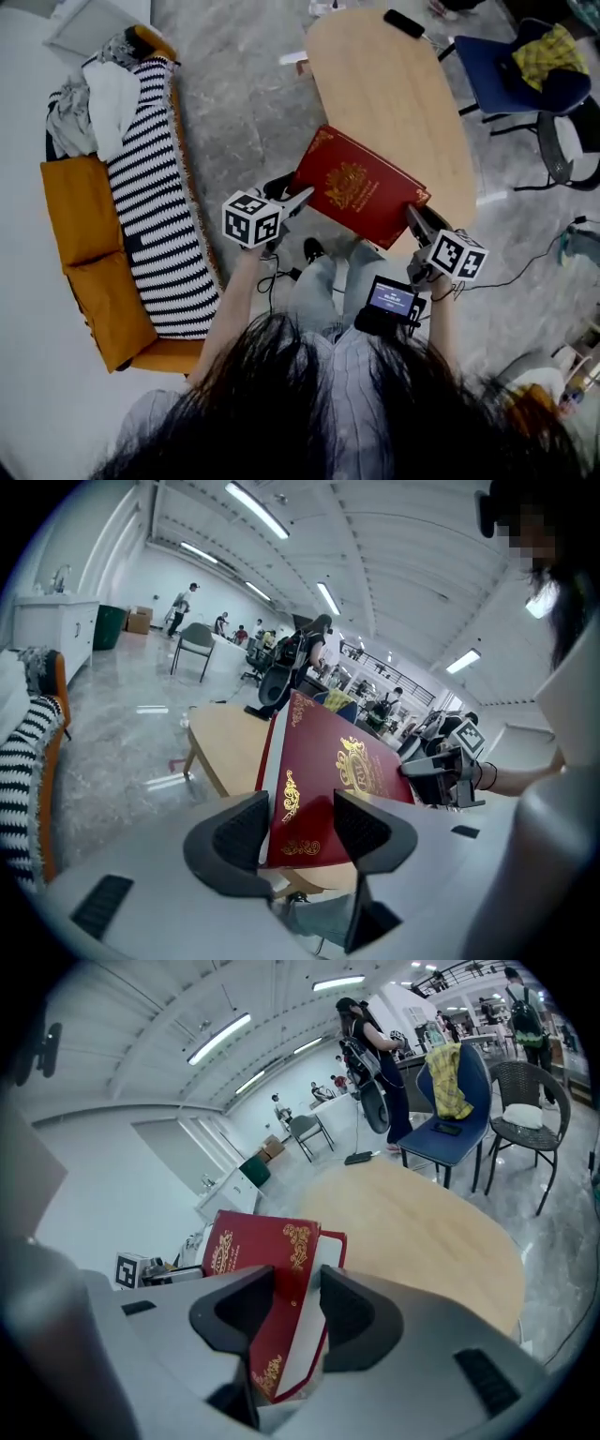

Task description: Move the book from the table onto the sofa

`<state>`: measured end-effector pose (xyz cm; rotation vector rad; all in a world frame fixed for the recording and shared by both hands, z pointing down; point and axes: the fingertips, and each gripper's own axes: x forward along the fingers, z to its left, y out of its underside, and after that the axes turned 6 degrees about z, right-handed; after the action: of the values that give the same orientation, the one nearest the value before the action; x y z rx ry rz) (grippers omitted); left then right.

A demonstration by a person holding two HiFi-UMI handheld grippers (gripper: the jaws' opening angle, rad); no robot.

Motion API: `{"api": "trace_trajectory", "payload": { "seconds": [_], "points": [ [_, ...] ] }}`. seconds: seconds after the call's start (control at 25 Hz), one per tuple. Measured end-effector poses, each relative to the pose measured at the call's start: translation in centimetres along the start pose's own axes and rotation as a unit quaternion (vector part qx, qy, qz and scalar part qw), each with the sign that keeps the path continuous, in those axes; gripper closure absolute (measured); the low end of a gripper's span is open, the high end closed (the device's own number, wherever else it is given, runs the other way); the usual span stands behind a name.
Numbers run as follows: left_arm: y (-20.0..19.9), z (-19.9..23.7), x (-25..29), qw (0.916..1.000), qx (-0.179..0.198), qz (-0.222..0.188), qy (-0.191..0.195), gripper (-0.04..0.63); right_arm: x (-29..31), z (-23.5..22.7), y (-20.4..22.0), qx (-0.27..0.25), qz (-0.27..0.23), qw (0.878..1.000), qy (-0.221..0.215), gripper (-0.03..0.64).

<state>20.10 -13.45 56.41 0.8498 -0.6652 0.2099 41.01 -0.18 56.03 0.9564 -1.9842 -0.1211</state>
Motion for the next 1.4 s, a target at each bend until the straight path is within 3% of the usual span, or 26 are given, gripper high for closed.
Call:
{"api": "trace_trajectory", "payload": {
  "seconds": [0.36, 0.76, 1.08, 1.28, 1.4],
  "points": [
    [2.1, 1.1, -9.6, 0.9946, -0.051, -0.080, -0.041, 0.374, 1.1, 8.1, -0.7, -0.064, 0.018, 0.997, -0.046, 0.454],
    [8.6, 2.0, -19.4, 0.9767, -0.112, -0.157, -0.095, 0.382, 3.4, 17.0, 2.6, -0.143, 0.063, 0.983, -0.092, 0.457],
    [11.8, 1.8, -25.9, 0.9554, -0.145, -0.208, -0.152, 0.383, 5.2, 23.2, 4.3, -0.191, 0.101, 0.967, -0.135, 0.459],
    [14.8, 3.2, -30.2, 0.9349, -0.172, -0.241, -0.196, 0.383, 8.4, 28.5, 6.0, -0.234, 0.136, 0.949, -0.160, 0.459],
    [15.4, 2.7, -31.6, 0.9176, -0.191, -0.267, -0.224, 0.383, 9.1, 30.4, 5.9, -0.257, 0.153, 0.937, -0.181, 0.460]
  ]
}}
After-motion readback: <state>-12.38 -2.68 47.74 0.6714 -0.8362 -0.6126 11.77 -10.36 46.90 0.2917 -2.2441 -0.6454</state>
